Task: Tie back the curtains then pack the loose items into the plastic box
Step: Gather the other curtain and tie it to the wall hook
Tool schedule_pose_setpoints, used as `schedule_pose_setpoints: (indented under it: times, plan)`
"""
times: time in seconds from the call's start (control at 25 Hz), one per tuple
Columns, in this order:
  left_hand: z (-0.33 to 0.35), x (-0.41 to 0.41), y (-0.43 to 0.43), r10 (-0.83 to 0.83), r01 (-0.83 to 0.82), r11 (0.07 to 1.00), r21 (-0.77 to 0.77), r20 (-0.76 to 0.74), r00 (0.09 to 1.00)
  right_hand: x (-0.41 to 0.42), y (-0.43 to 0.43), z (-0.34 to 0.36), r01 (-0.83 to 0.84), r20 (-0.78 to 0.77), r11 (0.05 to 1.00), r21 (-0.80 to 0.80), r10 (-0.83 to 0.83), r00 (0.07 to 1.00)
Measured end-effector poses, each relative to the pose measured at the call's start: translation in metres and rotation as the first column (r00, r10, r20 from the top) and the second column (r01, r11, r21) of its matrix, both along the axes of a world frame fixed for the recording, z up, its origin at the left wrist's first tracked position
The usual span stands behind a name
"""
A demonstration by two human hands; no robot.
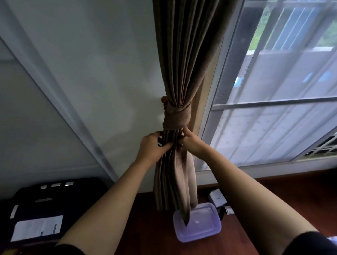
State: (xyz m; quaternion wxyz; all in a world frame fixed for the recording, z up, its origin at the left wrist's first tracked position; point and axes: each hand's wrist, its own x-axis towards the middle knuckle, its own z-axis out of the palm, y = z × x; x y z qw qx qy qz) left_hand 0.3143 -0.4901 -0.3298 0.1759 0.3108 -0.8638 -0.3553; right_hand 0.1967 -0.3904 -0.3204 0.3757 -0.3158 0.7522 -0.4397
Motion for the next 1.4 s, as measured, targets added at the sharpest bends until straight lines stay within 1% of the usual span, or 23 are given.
schedule_pose_setpoints:
  times: [0.12, 0.28, 0.32, 0.44, 0.48, 0.56, 0.6, 0.64, 0.68, 0.72, 0.76, 0.84, 0.88, 1.0, 1.04, 1.2, 1.32, 1.36, 1.4]
  plan:
    - [0.002, 0.005, 0.002, -0.006, 0.006, 1.000, -0.007, 0.012, 1.000, -0.001, -0.002, 0.002, -0.016, 0.054, 1.000, 0.026, 0.015, 0.998]
    - [0.006, 0.000, 0.005, -0.005, 0.005, 1.000, 0.002, 0.052, 0.999, -0.004, 0.000, 0.003, -0.011, -0.043, 0.997, 0.074, 0.014, 0.999]
    - [0.006, -0.005, 0.008, -0.008, 0.008, 1.000, 0.005, 0.067, 0.998, -0.007, 0.000, 0.005, -0.007, -0.076, 0.995, 0.099, 0.014, 0.997]
    - [0.004, -0.023, 0.023, -0.008, 0.007, 1.000, 0.015, 0.079, 0.997, -0.023, 0.002, 0.005, 0.017, -0.250, 0.983, 0.181, 0.029, 0.968]
    - [0.000, -0.027, 0.027, 0.003, -0.005, 1.000, 0.023, 0.089, 0.996, -0.027, 0.007, 0.001, 0.035, -0.294, 0.983, 0.180, 0.020, 0.956]
    - [-0.010, -0.027, 0.036, -0.012, 0.000, 0.995, 0.100, 0.128, 0.992, -0.030, 0.021, -0.016, 0.055, -0.364, 0.994, 0.096, -0.016, 0.931]
    - [-0.017, -0.026, 0.041, -0.035, 0.011, 0.987, 0.158, 0.149, 0.988, -0.031, 0.032, -0.028, 0.051, -0.341, 0.998, 0.045, -0.033, 0.939]
    - [-0.023, -0.024, 0.045, -0.047, 0.013, 0.980, 0.200, 0.166, 0.985, -0.033, 0.042, -0.040, 0.037, -0.278, 0.999, 0.019, -0.030, 0.960]
    - [-0.029, -0.023, 0.048, -0.034, -0.007, 0.976, 0.218, 0.182, 0.983, -0.036, 0.051, -0.054, -0.012, -0.223, 1.000, 0.028, 0.018, 0.975]
    - [-0.035, -0.022, 0.048, -0.002, -0.042, 0.975, 0.218, 0.199, 0.980, -0.040, 0.057, -0.067, -0.091, -0.199, 0.992, 0.082, 0.106, 0.974]
    - [-0.040, -0.023, 0.049, 0.032, -0.078, 0.975, 0.210, 0.216, 0.976, -0.046, 0.060, -0.081, -0.184, -0.212, 0.970, 0.159, 0.216, 0.953]
    - [-0.052, -0.026, 0.050, 0.077, -0.132, 0.969, 0.209, 0.252, 0.965, -0.055, 0.060, -0.106, -0.329, -0.257, 0.905, 0.269, 0.397, 0.881]
    - [-0.056, -0.027, 0.051, 0.085, -0.144, 0.967, 0.212, 0.265, 0.960, -0.057, 0.058, -0.116, -0.351, -0.281, 0.895, 0.276, 0.425, 0.861]
    - [-0.068, -0.033, 0.054, 0.095, -0.157, 0.967, 0.203, 0.287, 0.953, -0.056, 0.046, -0.136, -0.322, -0.315, 0.927, 0.193, 0.370, 0.874]
    - [-0.070, -0.035, 0.054, 0.105, -0.167, 0.965, 0.200, 0.290, 0.951, -0.055, 0.040, -0.142, -0.342, -0.313, 0.923, 0.179, 0.383, 0.869]
    - [-0.081, -0.018, 0.045, 0.116, -0.180, 0.967, 0.180, 0.320, 0.940, -0.047, 0.007, -0.160, -0.529, -0.213, 0.831, 0.169, 0.555, 0.804]
    - [-0.080, -0.003, 0.036, 0.116, -0.165, 0.977, 0.137, 0.312, 0.943, -0.045, -0.012, -0.158, -0.587, -0.133, 0.771, 0.246, 0.627, 0.767]
    - [-0.078, -0.004, 0.035, 0.112, -0.157, 0.979, 0.130, 0.301, 0.947, -0.049, -0.015, -0.160, -0.571, -0.132, 0.772, 0.278, 0.620, 0.774]
    - [-0.077, -0.006, 0.035, 0.098, -0.142, 0.981, 0.131, 0.295, 0.950, -0.053, -0.015, -0.162, -0.529, -0.161, 0.785, 0.322, 0.596, 0.786]
